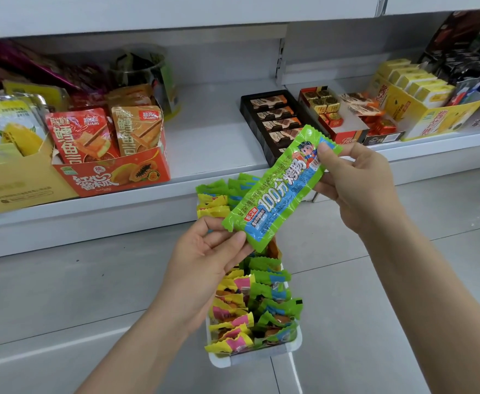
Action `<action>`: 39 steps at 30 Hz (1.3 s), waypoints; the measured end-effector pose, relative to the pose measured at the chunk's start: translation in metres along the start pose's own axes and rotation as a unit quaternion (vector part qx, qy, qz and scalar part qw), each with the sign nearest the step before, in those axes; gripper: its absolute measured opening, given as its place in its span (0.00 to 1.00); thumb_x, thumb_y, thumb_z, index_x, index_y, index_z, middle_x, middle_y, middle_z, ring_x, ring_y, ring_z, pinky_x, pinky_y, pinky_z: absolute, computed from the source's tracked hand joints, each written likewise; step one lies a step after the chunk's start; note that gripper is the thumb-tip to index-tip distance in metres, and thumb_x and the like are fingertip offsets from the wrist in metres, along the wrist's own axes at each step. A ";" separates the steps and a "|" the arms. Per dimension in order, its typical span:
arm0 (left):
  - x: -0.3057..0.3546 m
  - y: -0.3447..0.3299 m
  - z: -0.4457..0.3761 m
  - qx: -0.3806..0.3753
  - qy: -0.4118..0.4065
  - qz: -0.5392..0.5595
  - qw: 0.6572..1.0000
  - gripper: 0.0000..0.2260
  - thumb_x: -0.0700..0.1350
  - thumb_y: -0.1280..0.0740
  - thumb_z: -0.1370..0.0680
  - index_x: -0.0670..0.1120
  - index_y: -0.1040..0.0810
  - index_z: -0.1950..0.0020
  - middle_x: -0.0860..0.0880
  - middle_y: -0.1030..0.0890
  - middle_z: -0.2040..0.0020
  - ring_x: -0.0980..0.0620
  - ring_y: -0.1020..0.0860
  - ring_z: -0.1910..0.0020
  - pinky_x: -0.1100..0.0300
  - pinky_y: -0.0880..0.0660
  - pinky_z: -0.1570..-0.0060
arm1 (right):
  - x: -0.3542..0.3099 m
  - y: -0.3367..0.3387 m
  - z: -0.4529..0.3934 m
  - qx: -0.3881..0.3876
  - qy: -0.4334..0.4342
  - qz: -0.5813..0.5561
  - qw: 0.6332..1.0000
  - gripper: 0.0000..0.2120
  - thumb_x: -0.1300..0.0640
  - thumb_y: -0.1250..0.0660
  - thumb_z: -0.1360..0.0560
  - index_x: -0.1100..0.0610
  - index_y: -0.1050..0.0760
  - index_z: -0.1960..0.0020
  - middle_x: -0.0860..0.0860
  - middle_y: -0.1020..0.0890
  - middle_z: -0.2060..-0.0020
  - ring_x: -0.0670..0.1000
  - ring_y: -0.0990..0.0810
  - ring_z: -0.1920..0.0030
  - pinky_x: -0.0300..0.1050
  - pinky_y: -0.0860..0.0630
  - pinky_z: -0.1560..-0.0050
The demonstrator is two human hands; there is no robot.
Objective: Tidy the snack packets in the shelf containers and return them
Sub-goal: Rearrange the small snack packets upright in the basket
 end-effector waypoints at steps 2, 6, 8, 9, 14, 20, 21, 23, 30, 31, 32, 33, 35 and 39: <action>0.001 0.000 0.000 -0.002 -0.002 -0.004 1.000 0.07 0.33 0.32 0.27 0.39 0.27 0.51 0.40 0.14 0.51 0.48 0.15 0.50 0.62 0.19 0.54 | 0.002 0.001 0.000 0.002 0.000 -0.001 1.000 0.11 0.57 0.32 0.21 0.57 0.32 0.57 0.51 0.14 0.67 0.49 0.13 0.64 0.37 0.21 0.70; 0.003 -0.001 0.003 -0.006 -0.017 0.012 1.000 0.14 0.36 0.31 0.31 0.42 0.28 0.46 0.39 0.15 0.50 0.46 0.15 0.51 0.60 0.19 0.55 | 0.012 0.006 0.000 0.006 -0.013 -0.018 1.000 0.10 0.57 0.32 0.21 0.57 0.31 0.57 0.55 0.14 0.62 0.50 0.13 0.62 0.38 0.21 0.69; 0.004 -0.001 0.003 -0.009 -0.025 0.035 0.999 0.15 0.36 0.31 0.31 0.42 0.27 0.45 0.40 0.15 0.48 0.46 0.15 0.50 0.59 0.19 0.55 | 0.023 0.009 0.003 0.004 -0.026 -0.048 0.998 0.10 0.59 0.33 0.20 0.57 0.32 0.57 0.58 0.15 0.59 0.50 0.13 0.63 0.39 0.20 0.68; 0.005 -0.002 0.003 -0.013 -0.027 0.049 0.998 0.15 0.37 0.31 0.30 0.42 0.27 0.44 0.40 0.15 0.47 0.46 0.15 0.48 0.57 0.18 0.54 | 0.030 0.010 0.006 0.003 -0.033 -0.062 0.998 0.10 0.61 0.33 0.20 0.57 0.32 0.58 0.59 0.15 0.59 0.51 0.14 0.63 0.40 0.19 0.66; 0.010 0.001 -0.001 0.002 -0.058 0.071 0.996 0.11 0.35 0.35 0.23 0.42 0.29 0.42 0.42 0.15 0.48 0.48 0.15 0.48 0.55 0.18 0.53 | 0.057 0.012 0.023 -0.041 -0.111 -0.136 0.984 0.08 0.65 0.32 0.23 0.60 0.30 0.58 0.62 0.14 0.58 0.55 0.13 0.58 0.44 0.17 0.60; 0.034 0.015 -0.009 0.033 -0.148 -0.108 0.982 0.10 0.35 0.35 0.22 0.48 0.25 0.47 0.49 0.15 0.50 0.52 0.16 0.54 0.59 0.19 0.59 | 0.049 0.013 0.039 -0.241 -0.238 -0.138 0.931 0.27 0.35 0.25 0.38 0.56 0.14 0.52 0.57 0.14 0.48 0.56 0.14 0.50 0.44 0.17 0.57; 0.036 0.014 -0.010 0.040 -0.160 -0.131 0.978 0.10 0.34 0.35 0.21 0.49 0.25 0.46 0.50 0.16 0.48 0.52 0.16 0.53 0.60 0.19 0.57 | 0.047 0.011 0.042 -0.259 -0.221 -0.138 0.930 0.26 0.37 0.20 0.42 0.58 0.14 0.57 0.57 0.14 0.50 0.55 0.14 0.50 0.43 0.17 0.55; 0.036 0.013 -0.013 0.062 -0.154 -0.109 0.980 0.11 0.35 0.36 0.20 0.50 0.24 0.43 0.48 0.18 0.44 0.54 0.18 0.49 0.61 0.20 0.52 | 0.041 0.005 0.049 -0.292 -0.156 -0.103 0.938 0.21 0.45 0.15 0.45 0.59 0.16 0.64 0.59 0.14 0.49 0.56 0.15 0.45 0.41 0.19 0.49; 0.037 -0.007 -0.018 -0.056 -0.002 0.180 0.982 0.10 0.43 0.43 0.19 0.42 0.29 0.40 0.45 0.26 0.55 0.49 0.26 0.56 0.54 0.23 0.50 | 0.026 -0.014 0.079 -0.257 0.185 0.200 0.927 0.10 0.54 0.21 0.38 0.49 0.14 0.57 0.45 0.14 0.50 0.47 0.17 0.44 0.39 0.23 0.43; 0.038 -0.009 -0.016 -0.067 0.003 0.194 0.979 0.13 0.45 0.43 0.20 0.41 0.28 0.39 0.44 0.25 0.53 0.48 0.25 0.54 0.53 0.23 0.48 | 0.028 -0.015 0.081 -0.234 0.199 0.209 0.928 0.10 0.53 0.21 0.38 0.47 0.14 0.58 0.42 0.14 0.51 0.46 0.17 0.44 0.38 0.23 0.44; 0.037 -0.009 -0.014 -0.065 0.004 0.202 0.977 0.16 0.47 0.43 0.20 0.40 0.26 0.39 0.44 0.22 0.50 0.47 0.23 0.49 0.52 0.23 0.44 | 0.029 -0.015 0.083 -0.213 0.208 0.211 0.931 0.09 0.54 0.21 0.38 0.47 0.14 0.59 0.41 0.14 0.51 0.44 0.17 0.46 0.37 0.23 0.45; 0.036 -0.008 -0.013 -0.055 0.007 0.203 0.977 0.20 0.51 0.43 0.20 0.38 0.25 0.37 0.43 0.20 0.45 0.47 0.21 0.44 0.51 0.22 0.40 | 0.030 -0.014 0.083 -0.194 0.218 0.211 0.933 0.08 0.55 0.21 0.38 0.46 0.14 0.60 0.40 0.14 0.52 0.44 0.16 0.46 0.36 0.22 0.46; 0.037 -0.007 -0.012 -0.030 0.005 0.179 0.983 0.24 0.56 0.43 0.19 0.40 0.25 0.33 0.44 0.19 0.38 0.48 0.21 0.37 0.53 0.23 0.38 | 0.030 -0.013 0.083 -0.171 0.235 0.217 0.932 0.09 0.57 0.20 0.37 0.46 0.14 0.60 0.39 0.14 0.52 0.43 0.17 0.47 0.36 0.22 0.48; 0.039 0.002 -0.016 0.031 -0.019 0.113 0.993 0.19 0.52 0.43 0.17 0.40 0.22 0.37 0.41 0.17 0.41 0.46 0.18 0.40 0.55 0.20 0.44 | 0.031 -0.016 0.088 -0.187 0.257 0.228 0.920 0.07 0.53 0.21 0.36 0.46 0.14 0.58 0.40 0.15 0.50 0.45 0.16 0.46 0.37 0.21 0.50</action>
Point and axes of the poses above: each hand's wrist, its own z-axis away from the middle knuckle, its own y-axis out of the back of the hand, x = y × z, the point moved 5 cm from there along -z, towards the middle knuckle
